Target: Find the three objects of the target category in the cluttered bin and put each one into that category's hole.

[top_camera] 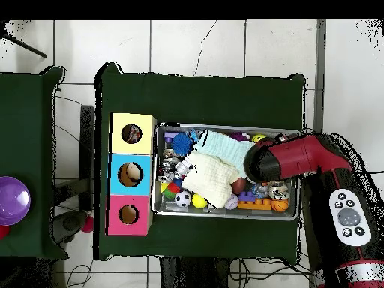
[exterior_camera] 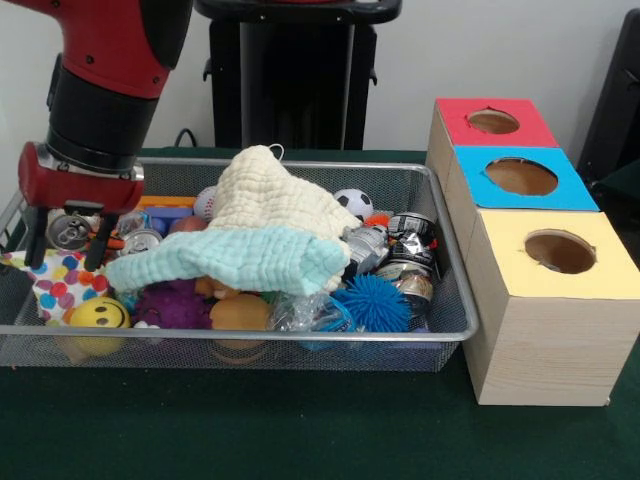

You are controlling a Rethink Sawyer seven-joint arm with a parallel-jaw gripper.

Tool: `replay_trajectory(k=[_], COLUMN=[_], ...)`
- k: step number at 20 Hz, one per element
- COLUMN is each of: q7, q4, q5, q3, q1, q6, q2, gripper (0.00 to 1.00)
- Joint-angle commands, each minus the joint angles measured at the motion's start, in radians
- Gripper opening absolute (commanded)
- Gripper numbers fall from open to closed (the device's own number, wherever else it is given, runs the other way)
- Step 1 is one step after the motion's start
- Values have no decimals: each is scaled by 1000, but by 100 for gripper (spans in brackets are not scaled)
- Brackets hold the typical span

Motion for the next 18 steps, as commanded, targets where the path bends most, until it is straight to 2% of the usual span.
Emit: replay_trajectory(k=[1,5,7,8,18], q7=[40,-61,-123,-169,-302], q4=[23,18,-18,-58,-156], q5=[91,137,100,54,4], q3=[-25,-42,-63,-78,-23], q1=[-2,23,43,57,-12], q6=[116,236,268,284,239], q2=[48,23,10,7,84], gripper=[100,100,100,100,100])
